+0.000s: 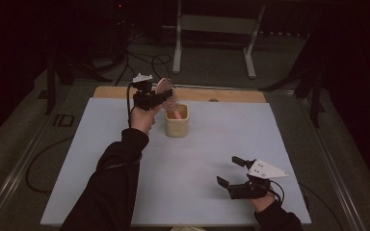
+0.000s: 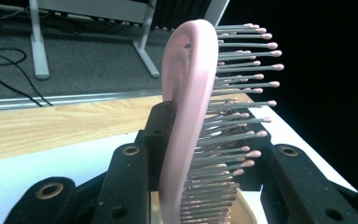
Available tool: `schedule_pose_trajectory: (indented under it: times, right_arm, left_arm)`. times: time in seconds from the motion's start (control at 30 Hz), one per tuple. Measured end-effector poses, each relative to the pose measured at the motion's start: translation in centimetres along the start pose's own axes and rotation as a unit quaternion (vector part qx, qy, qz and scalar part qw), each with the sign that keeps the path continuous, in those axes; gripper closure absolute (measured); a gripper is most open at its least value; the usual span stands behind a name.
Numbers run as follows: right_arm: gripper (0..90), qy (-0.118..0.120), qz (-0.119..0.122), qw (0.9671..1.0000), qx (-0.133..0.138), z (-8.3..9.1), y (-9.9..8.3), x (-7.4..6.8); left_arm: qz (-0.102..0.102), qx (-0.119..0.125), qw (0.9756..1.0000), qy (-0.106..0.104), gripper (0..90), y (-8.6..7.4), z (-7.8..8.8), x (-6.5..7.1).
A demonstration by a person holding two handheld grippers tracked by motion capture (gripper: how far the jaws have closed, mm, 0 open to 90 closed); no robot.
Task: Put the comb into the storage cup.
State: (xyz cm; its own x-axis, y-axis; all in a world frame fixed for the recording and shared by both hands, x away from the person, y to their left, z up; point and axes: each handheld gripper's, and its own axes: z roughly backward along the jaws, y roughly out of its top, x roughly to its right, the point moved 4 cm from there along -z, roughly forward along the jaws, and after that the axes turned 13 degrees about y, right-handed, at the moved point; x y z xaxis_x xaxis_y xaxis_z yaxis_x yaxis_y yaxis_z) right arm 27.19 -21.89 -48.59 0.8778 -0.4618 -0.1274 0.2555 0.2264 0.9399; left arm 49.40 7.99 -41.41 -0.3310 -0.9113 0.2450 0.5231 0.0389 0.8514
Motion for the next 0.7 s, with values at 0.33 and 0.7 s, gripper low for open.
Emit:
schedule_pose_trajectory:
  times: [0.33,0.7]
  right_arm:
    - [9.6,0.0,0.0,1.0,0.0,0.0,-0.01,0.01]
    - [9.6,0.0,0.0,1.0,0.0,-0.03,0.0,-0.02]
  left_arm:
    - [0.001,-0.01,0.9999,-0.002,65.8,-0.75,-0.57,-0.13]
    - [0.008,-0.013,0.9999,-0.005,65.5,-0.82,-0.66,-0.6]
